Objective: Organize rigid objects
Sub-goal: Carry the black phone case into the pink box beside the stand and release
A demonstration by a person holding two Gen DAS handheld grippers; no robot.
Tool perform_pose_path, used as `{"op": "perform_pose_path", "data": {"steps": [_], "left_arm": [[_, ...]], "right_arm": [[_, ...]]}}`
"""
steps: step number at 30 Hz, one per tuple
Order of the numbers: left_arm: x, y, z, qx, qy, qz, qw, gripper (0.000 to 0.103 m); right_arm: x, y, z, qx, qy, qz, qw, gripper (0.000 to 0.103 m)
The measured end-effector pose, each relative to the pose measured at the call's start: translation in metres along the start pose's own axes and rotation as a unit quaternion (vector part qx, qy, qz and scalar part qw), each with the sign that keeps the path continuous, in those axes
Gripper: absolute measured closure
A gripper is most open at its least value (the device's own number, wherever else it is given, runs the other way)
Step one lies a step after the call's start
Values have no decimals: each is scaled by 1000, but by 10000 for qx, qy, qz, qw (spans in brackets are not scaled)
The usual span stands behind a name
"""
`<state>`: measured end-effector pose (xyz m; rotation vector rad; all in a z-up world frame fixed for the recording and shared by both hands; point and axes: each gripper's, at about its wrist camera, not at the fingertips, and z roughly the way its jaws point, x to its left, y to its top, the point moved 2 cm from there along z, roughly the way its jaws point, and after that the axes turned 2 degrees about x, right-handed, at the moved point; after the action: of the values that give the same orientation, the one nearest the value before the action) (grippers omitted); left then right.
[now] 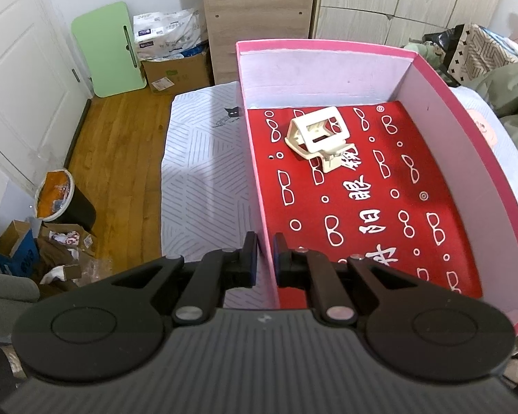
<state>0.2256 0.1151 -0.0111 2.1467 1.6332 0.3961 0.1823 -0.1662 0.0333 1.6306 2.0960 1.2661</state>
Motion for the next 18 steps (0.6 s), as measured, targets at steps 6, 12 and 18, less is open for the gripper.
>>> {"op": "perform_pose_path", "data": {"steps": [6, 12, 18], "left_arm": [[1, -1, 1, -36, -50, -54, 10000, 94], [-3, -1, 1, -31, 5, 15, 10000, 94], [-2, -2, 2, -62, -2, 10, 10000, 94]], "right_arm": [[43, 32, 56, 417, -127, -921, 9948, 27], [35, 48, 139, 1668, -57, -948, 9814, 27], [36, 59, 188, 1913, -1127, -1785, 9586, 27]]}}
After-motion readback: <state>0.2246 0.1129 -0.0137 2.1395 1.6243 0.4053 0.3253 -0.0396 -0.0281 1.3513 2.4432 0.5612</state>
